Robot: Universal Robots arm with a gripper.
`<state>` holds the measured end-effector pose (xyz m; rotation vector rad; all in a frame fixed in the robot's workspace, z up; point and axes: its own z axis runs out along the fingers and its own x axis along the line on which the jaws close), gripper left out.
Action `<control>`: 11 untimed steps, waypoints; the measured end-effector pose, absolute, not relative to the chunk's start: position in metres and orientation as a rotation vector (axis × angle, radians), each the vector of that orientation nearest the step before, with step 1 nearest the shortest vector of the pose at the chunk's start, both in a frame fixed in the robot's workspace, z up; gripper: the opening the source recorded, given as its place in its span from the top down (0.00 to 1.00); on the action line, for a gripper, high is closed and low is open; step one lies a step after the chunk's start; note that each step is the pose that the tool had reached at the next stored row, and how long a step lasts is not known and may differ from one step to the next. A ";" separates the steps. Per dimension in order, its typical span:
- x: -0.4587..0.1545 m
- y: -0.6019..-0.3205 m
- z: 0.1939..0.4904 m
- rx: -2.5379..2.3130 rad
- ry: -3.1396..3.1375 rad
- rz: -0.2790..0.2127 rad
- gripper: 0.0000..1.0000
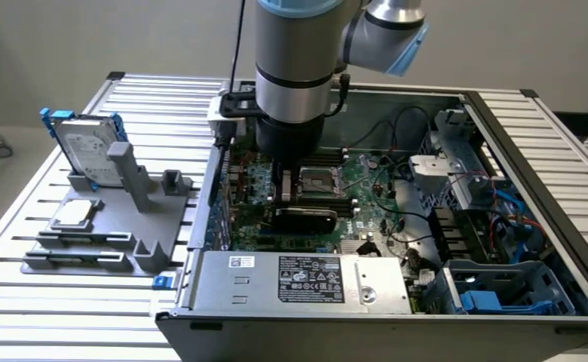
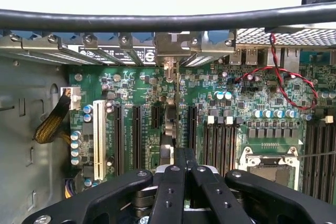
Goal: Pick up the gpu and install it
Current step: 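Press down on the gpu until it lock into place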
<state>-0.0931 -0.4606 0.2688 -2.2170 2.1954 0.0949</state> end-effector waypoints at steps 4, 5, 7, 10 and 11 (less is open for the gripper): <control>-0.093 -0.460 0.268 -2.217 2.195 0.095 0.89; -0.093 -0.460 0.267 -2.217 2.195 0.095 0.89; -0.093 -0.460 0.267 -2.217 2.195 0.095 0.89; -0.093 -0.460 0.266 -2.217 2.195 0.095 0.89; -0.093 -0.460 0.266 -2.217 2.195 0.095 0.89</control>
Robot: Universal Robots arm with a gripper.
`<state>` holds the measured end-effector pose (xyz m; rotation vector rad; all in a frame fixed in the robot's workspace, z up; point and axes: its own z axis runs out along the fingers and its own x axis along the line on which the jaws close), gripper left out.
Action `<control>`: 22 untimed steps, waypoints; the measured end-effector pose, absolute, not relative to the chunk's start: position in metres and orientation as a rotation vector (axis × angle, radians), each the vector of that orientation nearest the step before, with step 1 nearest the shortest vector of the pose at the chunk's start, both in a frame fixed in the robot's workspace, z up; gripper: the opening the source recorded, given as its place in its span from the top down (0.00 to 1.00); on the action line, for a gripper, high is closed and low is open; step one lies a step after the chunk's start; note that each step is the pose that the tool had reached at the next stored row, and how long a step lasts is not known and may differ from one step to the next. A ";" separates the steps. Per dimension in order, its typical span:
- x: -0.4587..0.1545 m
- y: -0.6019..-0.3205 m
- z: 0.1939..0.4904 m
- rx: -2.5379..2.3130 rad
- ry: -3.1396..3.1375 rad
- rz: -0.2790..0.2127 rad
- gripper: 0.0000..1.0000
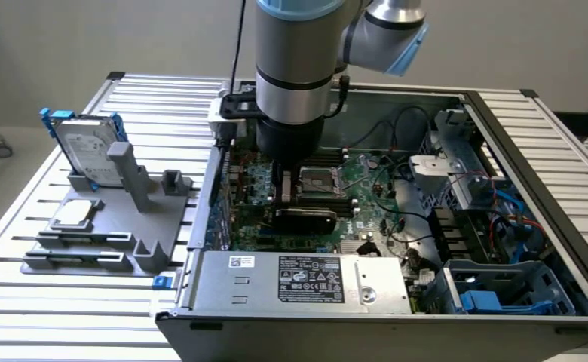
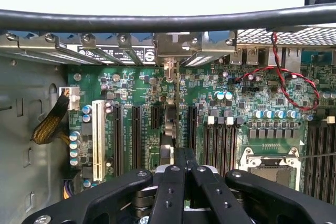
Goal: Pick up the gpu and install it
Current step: 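Press down on the gpu until it lock into place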
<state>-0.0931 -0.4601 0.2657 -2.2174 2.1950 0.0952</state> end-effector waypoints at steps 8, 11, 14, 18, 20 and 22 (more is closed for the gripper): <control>-0.093 -0.460 0.265 -2.217 2.195 0.097 0.89; -0.093 -0.460 0.271 -2.218 2.196 0.100 0.89; -0.093 -0.460 0.277 -2.220 2.198 0.103 0.89; -0.095 -0.460 0.278 -2.227 2.205 0.120 0.89; -0.097 -0.460 0.279 -2.233 2.212 0.135 0.89; -0.098 -0.460 0.280 -2.239 2.219 0.152 0.89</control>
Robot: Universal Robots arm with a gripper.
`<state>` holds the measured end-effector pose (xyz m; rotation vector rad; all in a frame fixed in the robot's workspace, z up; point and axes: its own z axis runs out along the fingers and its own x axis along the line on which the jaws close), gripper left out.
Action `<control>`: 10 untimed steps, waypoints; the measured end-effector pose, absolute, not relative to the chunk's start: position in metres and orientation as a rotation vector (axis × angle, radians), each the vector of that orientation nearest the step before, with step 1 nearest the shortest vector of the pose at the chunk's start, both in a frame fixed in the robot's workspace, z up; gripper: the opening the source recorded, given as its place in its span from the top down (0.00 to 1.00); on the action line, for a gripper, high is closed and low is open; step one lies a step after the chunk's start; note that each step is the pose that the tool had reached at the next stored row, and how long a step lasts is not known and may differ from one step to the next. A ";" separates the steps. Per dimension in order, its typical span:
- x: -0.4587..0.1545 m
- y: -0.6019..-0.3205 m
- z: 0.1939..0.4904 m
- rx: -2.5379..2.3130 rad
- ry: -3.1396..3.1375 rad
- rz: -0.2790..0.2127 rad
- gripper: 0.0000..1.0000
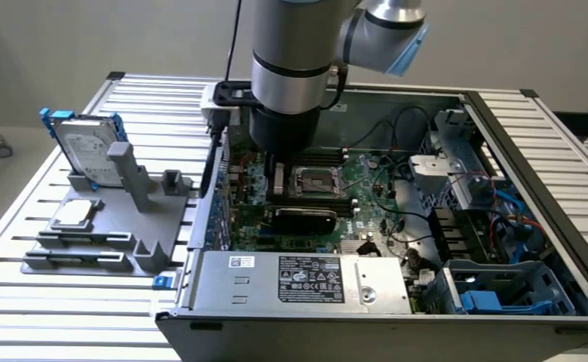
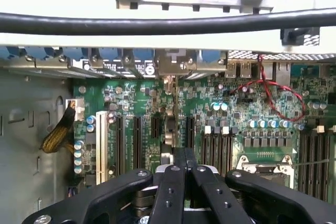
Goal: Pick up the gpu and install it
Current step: 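Press down on the gpu until it lock into place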
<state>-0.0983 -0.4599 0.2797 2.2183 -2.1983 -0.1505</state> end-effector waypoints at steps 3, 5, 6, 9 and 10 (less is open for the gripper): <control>-0.101 -0.460 0.280 2.209 -2.187 -0.166 0.89; -0.103 -0.459 0.280 2.203 -2.174 -0.157 0.89; -0.104 -0.459 0.280 2.199 -2.165 -0.148 0.89; -0.107 -0.458 0.280 2.187 -2.138 -0.118 0.89; -0.107 -0.458 0.280 2.183 -2.130 -0.114 0.89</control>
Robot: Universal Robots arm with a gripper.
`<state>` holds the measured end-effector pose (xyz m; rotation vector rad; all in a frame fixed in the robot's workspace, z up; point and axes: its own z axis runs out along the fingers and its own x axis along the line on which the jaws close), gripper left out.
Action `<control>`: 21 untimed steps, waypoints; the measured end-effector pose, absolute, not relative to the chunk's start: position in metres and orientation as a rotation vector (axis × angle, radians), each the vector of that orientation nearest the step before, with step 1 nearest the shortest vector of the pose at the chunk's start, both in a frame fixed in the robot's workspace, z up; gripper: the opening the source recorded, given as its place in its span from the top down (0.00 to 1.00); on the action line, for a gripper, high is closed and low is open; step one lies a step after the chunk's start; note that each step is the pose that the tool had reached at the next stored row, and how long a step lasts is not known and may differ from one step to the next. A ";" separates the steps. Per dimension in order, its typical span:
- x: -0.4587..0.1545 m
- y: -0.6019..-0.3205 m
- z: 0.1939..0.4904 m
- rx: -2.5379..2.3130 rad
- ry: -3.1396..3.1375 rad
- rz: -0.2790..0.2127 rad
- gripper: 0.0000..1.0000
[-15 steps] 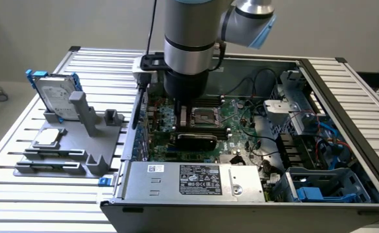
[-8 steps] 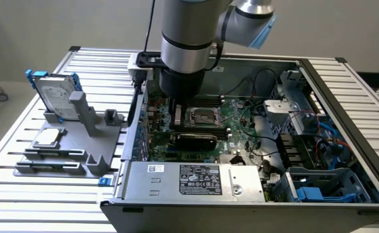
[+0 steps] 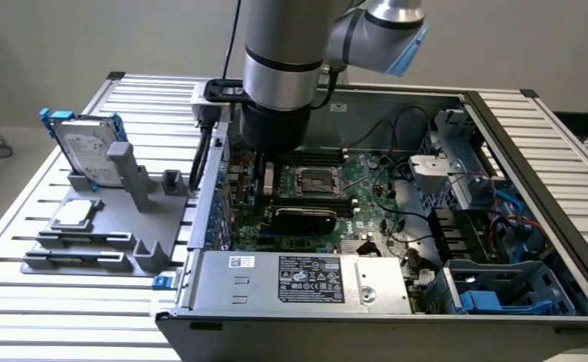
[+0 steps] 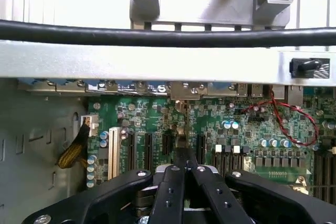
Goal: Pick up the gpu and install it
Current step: 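Press down on the gpu until it lock into place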
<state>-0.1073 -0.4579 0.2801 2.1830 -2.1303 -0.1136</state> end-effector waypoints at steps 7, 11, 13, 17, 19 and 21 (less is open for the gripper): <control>-0.109 -0.454 0.283 2.161 -2.101 -0.138 0.89; -0.110 -0.452 0.283 2.145 -2.081 -0.156 0.89; -0.111 -0.452 0.283 2.134 -2.070 -0.167 0.89; -0.113 -0.451 0.284 2.112 -2.047 -0.196 0.89; -0.113 -0.451 0.284 2.102 -2.037 -0.210 0.89; -0.113 -0.450 0.284 2.091 -2.027 -0.215 0.89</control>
